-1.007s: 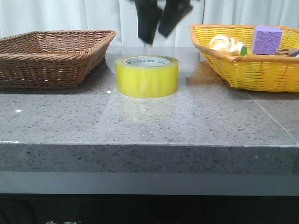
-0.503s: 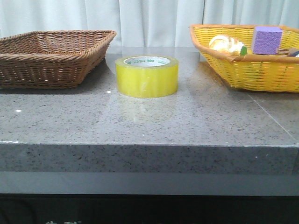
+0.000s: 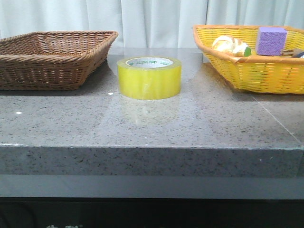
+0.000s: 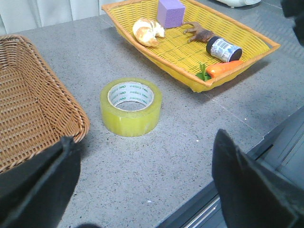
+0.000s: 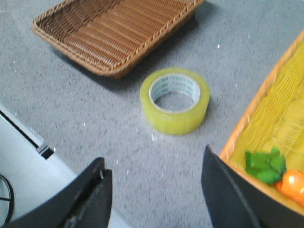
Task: Transfer tape with both arms
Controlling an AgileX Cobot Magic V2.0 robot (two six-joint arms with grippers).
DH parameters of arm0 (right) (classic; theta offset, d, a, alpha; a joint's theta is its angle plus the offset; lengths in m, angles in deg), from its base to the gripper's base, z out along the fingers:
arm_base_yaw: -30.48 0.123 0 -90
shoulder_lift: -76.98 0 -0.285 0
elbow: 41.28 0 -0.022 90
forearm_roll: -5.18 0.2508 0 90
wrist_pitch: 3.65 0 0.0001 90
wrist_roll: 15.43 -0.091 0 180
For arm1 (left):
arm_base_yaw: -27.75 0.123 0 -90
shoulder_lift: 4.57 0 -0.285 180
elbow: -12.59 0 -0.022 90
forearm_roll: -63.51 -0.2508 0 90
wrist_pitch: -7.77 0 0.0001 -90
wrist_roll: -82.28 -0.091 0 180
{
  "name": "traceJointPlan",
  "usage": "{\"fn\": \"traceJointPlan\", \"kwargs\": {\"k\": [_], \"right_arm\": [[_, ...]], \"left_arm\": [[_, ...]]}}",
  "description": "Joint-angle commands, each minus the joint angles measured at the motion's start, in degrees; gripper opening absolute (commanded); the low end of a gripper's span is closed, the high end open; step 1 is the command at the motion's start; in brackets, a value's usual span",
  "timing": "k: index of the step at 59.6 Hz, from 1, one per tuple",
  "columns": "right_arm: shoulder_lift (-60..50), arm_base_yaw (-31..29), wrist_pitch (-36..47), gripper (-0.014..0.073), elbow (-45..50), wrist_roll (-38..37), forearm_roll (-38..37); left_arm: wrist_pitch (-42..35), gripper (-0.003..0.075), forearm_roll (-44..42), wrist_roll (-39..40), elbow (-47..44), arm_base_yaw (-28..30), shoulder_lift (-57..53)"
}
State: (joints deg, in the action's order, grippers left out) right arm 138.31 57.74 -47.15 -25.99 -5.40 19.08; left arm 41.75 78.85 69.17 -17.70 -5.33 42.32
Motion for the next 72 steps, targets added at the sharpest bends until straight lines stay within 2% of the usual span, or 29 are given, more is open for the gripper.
{"fn": "traceJointPlan", "kwargs": {"k": [1,13,20,39,52,61,72], "right_arm": [[-2.93,-0.47,4.56,0.0445,1.64,-0.14,0.94],[-4.7,-0.47,4.08,0.0445,3.92,-0.14,0.88],[-4.71,-0.47,3.86,0.0445,3.92,-0.14,0.93],[-2.86,-0.47,3.85,0.0445,3.92,-0.14,0.93],[-2.52,-0.47,3.85,0.0445,3.92,-0.14,0.93],[-2.52,-0.47,3.85,0.0445,3.92,-0.14,0.93],[-2.52,-0.47,3.85,0.0445,3.92,-0.14,0.93]], "left_arm": [[-4.28,0.0565,0.75,0.18,2.01,-0.48,0.34],[-3.98,0.0565,0.19,0.18,2.67,-0.48,3.49],[-0.27,0.0565,-1.53,-0.86,6.85,-0.48,8.3],[9.75,0.0565,-1.51,-16.9,23.77,-0.48,27.99],[20.6,0.0565,0.7,-29.92,38.12,-0.48,44.29],[28.68,0.0565,0.81,-34.59,47.68,-0.48,53.72],[33.2,0.0565,3.29,-37.14,57.16,-0.48,62.2]]}}
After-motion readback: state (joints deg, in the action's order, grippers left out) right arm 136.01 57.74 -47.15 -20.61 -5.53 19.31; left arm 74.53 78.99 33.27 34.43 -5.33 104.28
